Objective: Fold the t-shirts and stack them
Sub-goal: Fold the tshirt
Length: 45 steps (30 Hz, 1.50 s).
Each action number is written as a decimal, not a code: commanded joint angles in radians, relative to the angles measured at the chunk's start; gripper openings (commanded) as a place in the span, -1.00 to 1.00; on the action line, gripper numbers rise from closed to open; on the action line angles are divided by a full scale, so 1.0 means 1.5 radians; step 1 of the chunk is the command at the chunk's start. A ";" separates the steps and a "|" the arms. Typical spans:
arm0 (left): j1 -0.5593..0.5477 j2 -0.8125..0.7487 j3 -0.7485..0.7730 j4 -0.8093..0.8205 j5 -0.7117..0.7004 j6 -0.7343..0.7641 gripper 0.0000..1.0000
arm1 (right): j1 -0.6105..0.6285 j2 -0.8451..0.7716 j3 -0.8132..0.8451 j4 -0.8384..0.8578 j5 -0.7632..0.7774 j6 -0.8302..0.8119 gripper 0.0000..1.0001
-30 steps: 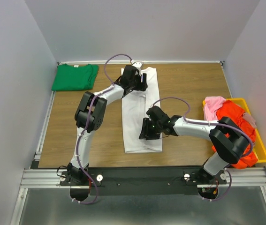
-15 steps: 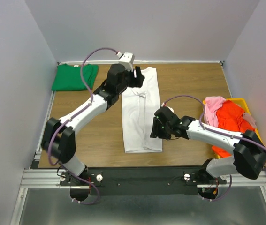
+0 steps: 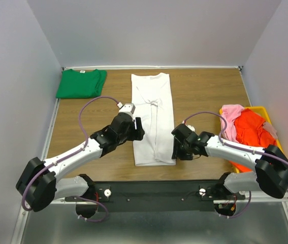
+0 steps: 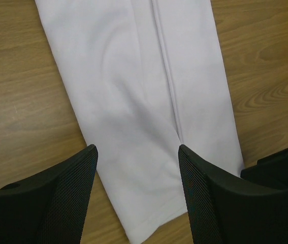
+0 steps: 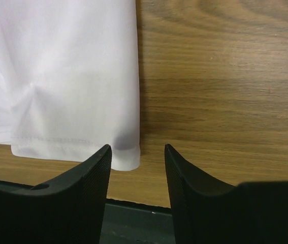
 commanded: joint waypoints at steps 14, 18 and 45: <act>-0.064 -0.060 -0.078 -0.152 -0.030 -0.140 0.43 | 0.005 -0.003 -0.022 0.035 -0.041 -0.003 -0.11; -0.081 -0.073 -0.098 -0.164 -0.015 -0.159 0.41 | 0.006 -0.006 -0.026 0.038 -0.048 -0.005 -0.14; -0.156 -0.054 -0.196 -0.072 0.041 -0.262 -0.07 | 0.015 0.005 -0.069 0.066 -0.064 0.000 -0.67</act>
